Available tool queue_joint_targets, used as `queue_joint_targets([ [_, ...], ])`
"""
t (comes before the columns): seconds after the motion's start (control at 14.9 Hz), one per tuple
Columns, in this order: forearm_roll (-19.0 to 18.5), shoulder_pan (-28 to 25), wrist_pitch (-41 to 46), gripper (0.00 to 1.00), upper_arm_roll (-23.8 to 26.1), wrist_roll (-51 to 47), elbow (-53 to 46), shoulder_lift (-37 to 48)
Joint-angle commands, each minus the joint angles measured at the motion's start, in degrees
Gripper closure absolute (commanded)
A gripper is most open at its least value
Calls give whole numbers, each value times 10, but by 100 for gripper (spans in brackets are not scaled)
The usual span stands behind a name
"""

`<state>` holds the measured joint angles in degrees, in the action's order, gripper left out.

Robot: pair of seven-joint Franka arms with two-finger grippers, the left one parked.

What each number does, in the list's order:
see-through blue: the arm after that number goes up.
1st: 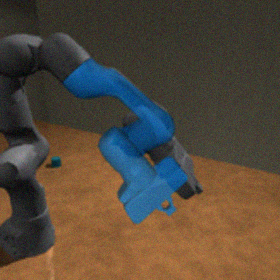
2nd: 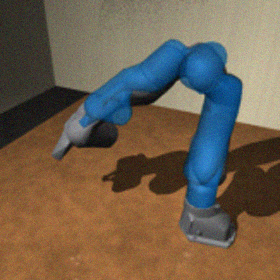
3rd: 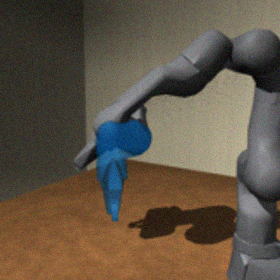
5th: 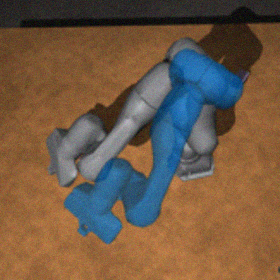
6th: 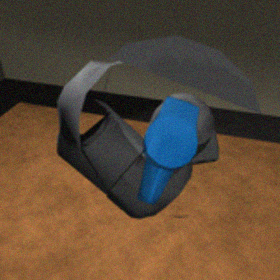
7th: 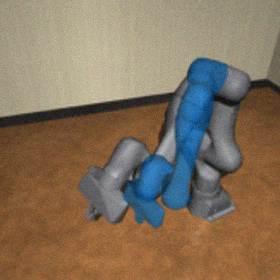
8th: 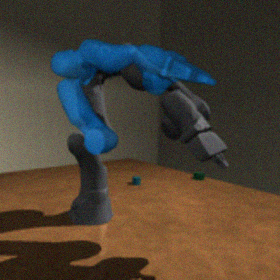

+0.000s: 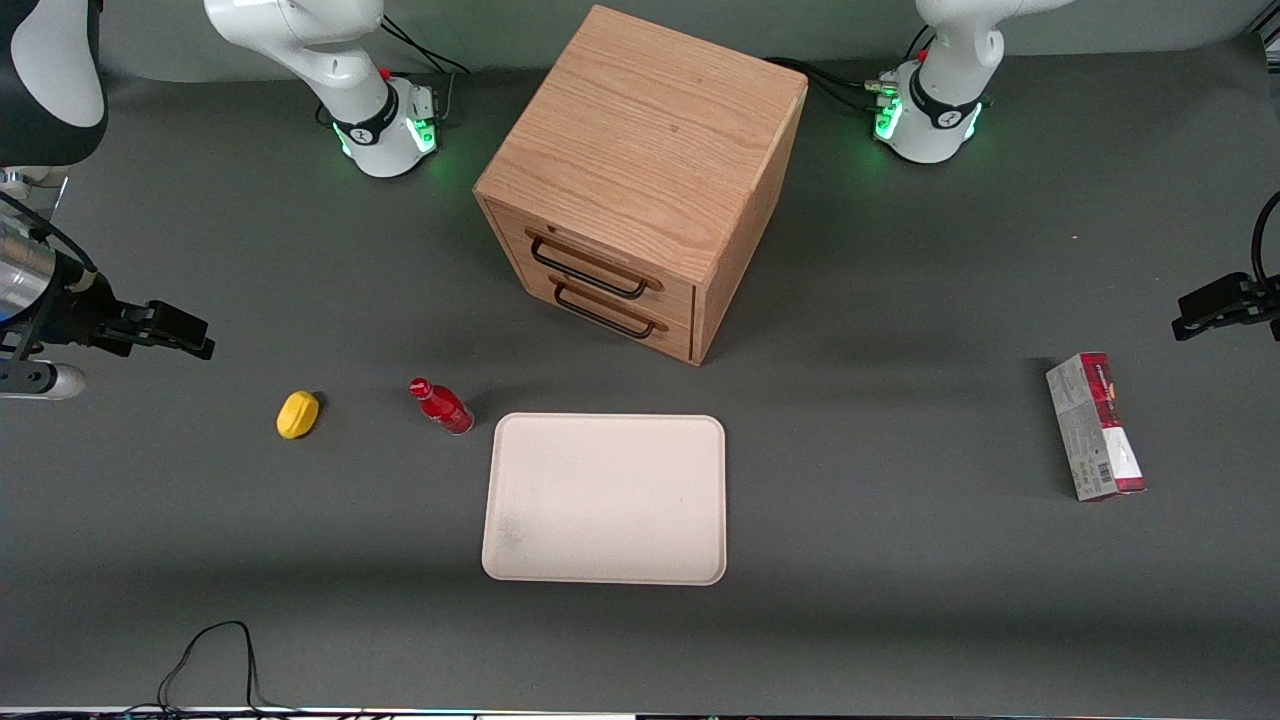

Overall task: Place coke bottle on tray
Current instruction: 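Move the open right gripper toward the red Coca-Cola bottle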

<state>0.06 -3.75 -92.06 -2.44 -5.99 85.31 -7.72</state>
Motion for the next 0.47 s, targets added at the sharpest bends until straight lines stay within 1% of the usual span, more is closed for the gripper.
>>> queue_joint_targets([
  [0.0, -8, -2, 14, 0, 2, 8, -17, -7],
  [0.27, 4, -3, 14, 0, 2, -2, -17, -10],
  [0.4, 25, -10, 14, 0, 2, 4, -9, -12],
])
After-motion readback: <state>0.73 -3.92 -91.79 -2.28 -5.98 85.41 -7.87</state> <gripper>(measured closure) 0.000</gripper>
